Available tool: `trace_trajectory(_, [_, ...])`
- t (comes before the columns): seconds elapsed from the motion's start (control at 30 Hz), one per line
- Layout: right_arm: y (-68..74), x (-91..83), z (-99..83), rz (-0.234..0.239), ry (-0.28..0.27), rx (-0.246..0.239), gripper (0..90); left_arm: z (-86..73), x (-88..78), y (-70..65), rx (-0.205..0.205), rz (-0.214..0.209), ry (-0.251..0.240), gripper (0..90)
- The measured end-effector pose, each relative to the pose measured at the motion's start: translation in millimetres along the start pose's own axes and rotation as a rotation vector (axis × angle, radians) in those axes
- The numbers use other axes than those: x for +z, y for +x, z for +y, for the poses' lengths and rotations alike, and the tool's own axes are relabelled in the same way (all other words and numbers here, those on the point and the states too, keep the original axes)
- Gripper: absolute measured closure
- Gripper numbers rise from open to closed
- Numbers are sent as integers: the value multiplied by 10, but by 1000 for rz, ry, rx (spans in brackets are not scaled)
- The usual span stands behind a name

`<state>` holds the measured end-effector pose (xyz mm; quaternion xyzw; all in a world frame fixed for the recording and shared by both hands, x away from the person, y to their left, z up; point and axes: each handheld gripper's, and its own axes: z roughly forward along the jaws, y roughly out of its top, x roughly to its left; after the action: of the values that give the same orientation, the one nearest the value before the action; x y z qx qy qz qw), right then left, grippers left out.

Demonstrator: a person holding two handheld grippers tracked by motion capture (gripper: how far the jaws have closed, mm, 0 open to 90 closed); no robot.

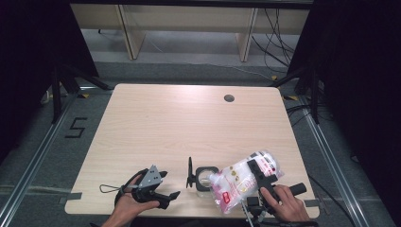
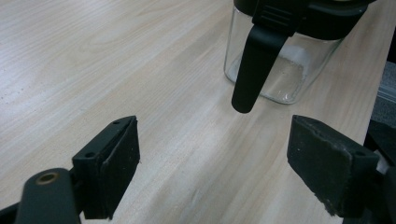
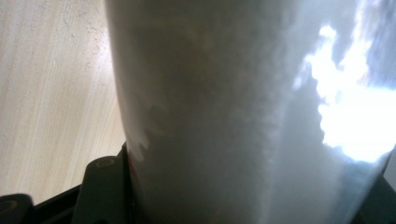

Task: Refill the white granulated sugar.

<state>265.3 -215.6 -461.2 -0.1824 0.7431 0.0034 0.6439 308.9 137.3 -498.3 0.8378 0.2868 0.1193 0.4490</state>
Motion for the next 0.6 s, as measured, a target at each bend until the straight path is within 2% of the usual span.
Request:
trace_trajectory(0.03, [-23,-5,8,-11,2,-31,399,7,-4,16,6,-4,12,167])
trace_trajectory(0.1, [-24,-6,9,-19,0,-28,399,7,3,16,11,-5,2,167])
trace_trajectory(0.17, [-11,-11,16,-14,12,-5,400,-2,-2,9,18,7,10,167])
trace_trajectory(0.2, [6,-1,24,-14,6,-13,400,1,-6,4,-4,-7,9,168])
trace_trajectory(0.27, [-11,1,23,-14,-5,-25,400,0,-6,7,-5,-2,2,167])
trace_trajectory(0.47, [-17,-1,23,-21,-3,-28,400,1,-15,27,19,2,6,168])
trace_trajectory(0.5, [-25,3,27,-29,-8,-40,400,-3,-19,28,23,2,15,168])
trace_trajectory(0.53, [-17,0,32,-24,-4,-40,400,-19,3,-1,-9,9,-10,167])
trace_trajectory(0.6, [-20,-3,33,-25,-6,-44,400,-8,-9,8,-6,-6,8,167])
